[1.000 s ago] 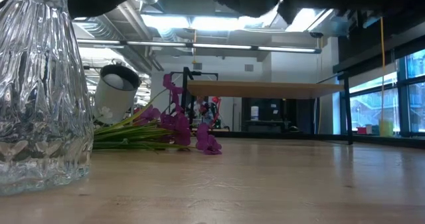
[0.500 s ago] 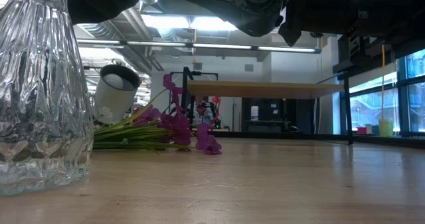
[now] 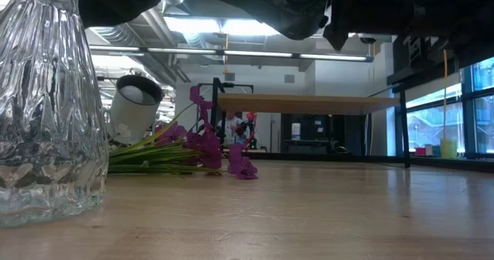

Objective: Pick and place flowers into a vace then onto a shelf
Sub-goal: Put the bottom white flowers into the right transparent vase, then put the right transparent vase on the shelf

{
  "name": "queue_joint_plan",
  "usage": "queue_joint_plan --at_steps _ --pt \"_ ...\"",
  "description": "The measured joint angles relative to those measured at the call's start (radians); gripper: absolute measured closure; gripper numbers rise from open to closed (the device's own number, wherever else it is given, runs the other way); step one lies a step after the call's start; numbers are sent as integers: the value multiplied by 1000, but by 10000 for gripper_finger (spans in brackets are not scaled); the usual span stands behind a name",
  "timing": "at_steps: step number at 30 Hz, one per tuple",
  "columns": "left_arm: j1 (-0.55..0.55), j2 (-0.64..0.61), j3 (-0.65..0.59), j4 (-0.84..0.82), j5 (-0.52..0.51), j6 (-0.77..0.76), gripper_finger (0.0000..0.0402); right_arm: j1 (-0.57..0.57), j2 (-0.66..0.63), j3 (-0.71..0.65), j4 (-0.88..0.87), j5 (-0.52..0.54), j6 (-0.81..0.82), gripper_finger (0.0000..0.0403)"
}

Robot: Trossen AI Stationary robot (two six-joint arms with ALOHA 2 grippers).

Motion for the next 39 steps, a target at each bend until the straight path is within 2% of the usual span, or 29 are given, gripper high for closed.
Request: queue_joint_plan --at_steps 5,11,20,28,31,36,39 --pt "1 -31 3 -48 15 5 286 0 0 0 -1 0 0 171" --pt "1 -83 2 -255 18 29 259 0 -4 0 -1 -1 0 171" --pt "2 -196 2 -682 12 52 221 0 -8 0 -1 -2 3 171" --pt "3 -318 2 -1114 -46 44 226 0 -9 1 -2 -3 31 171" --pt "2 -358 2 -1269 -52 40 231 0 -11 40 -24 -3 27 171" --pt "-4 -408 0 -1397 -57 38 239 0 6 155 -163 -9 94 171" --pt "-4 -440 0 -1426 -55 38 245 0 55 228 -362 -49 181 171"
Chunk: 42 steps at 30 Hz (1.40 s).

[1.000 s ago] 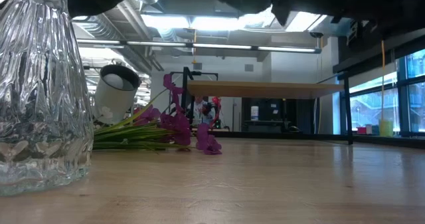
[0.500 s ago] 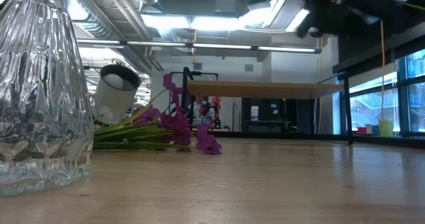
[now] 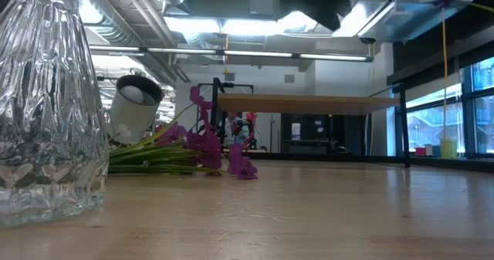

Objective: Pick and place flowers into a vace then onto a shelf
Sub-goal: Put the right transparent vase on the shelf

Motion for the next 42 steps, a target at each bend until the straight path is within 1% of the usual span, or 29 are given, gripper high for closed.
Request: queue_joint_plan --at_steps 3,5,6,7,9,10,13,17,19,22,25,30,35,39,42 --pt "0 -26 0 -11 1 15 251 0 56 74 -287 -58 103 171" --pt "-2 -42 0 -17 7 22 255 0 91 109 -492 -65 170 171" --pt "-2 -50 0 -29 7 23 256 0 106 124 -579 -66 201 171" --pt "-2 -58 0 -49 4 24 257 0 116 131 -618 -64 234 171" --pt "-3 -72 0 -84 -6 17 258 0 90 126 -566 -69 242 171" --pt "-2 -76 0 -96 -19 15 258 0 78 126 -553 -92 244 171" --pt "1 -89 0 -128 -65 6 258 0 52 119 -610 -113 313 171" --pt "2 -95 0 -140 -81 6 258 0 14 61 -596 -112 334 171" --pt "1 -93 0 -150 -80 1 258 0 -11 20 -600 -127 344 171" --pt "2 -93 0 -174 -76 -6 258 0 -16 -45 -595 -196 383 171" --pt "1 -93 0 -176 -79 -19 258 0 -23 -131 -595 -288 423 171" --pt "1 -93 0 -175 -78 -20 258 0 -21 -291 -595 -406 432 171" --pt "1 -93 0 -176 -76 -19 258 0 -21 -421 -597 -447 429 171" --pt "1 -92 0 -177 -76 -18 258 0 -22 -488 -599 -472 449 171" --pt "1 -92 0 -177 -76 -18 258 0 -22 -515 -597 -484 451 171"
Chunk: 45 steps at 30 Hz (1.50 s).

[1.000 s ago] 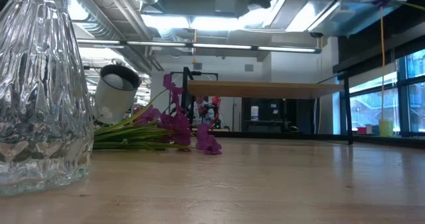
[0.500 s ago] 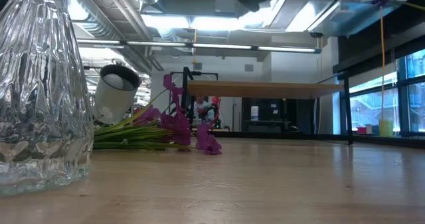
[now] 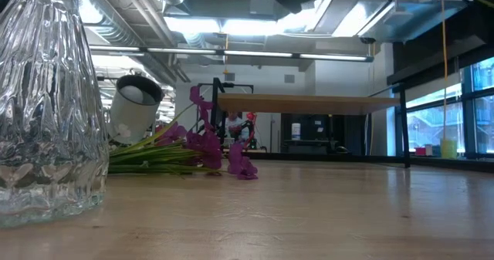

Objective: Pick and place flowers into a vace then onto a shelf
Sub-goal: Put the right transparent vase on the shelf

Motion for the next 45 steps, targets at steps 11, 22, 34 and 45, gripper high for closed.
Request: queue_joint_plan --at_steps 11,22,34,45 --pt "-1 0 0 0 0 0 258 0 0 -24 142 -90 -45 171" --pt "-1 0 0 0 0 27 258 0 1 -24 294 -14 -185 171" --pt "-1 1 0 -2 0 27 258 0 1 -24 507 -18 -241 171" --pt "-1 1 0 -18 0 26 258 82 28 -24 479 -14 -363 171"
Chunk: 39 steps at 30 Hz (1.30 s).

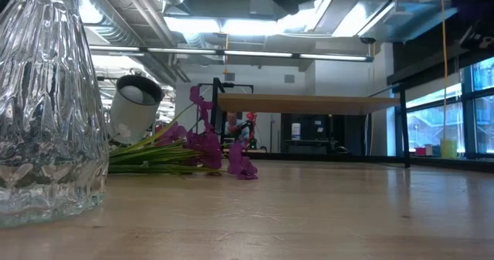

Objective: Pick and place flowers into a vace then onto a shelf
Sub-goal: Put the right transparent vase on the shelf

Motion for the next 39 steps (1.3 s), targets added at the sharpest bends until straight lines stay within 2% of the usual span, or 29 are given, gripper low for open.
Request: queue_joint_plan --at_steps 12,17,21,24,30,33,35,37,39 --pt "0 1 0 9 1 -6 258 178 142 0 74 82 -30 171" --pt "-6 11 -47 116 47 -11 258 247 202 0 167 111 -30 171" --pt "-25 11 -116 242 124 -42 258 287 238 0 176 128 -17 171" --pt "-55 11 -202 416 172 -85 258 307 246 0 180 153 5 171" --pt "-118 11 -462 975 182 -218 258 325 246 0 185 189 51 171" --pt "-137 11 -583 1240 122 -263 258 325 246 0 191 189 51 171" --pt "-154 11 -646 1383 43 -249 258 325 246 0 196 189 44 171" --pt "-173 21 -688 1468 -10 -213 259 325 246 0 200 189 25 171" --pt "-191 43 -700 1528 -13 -211 263 325 246 0 207 189 18 171"
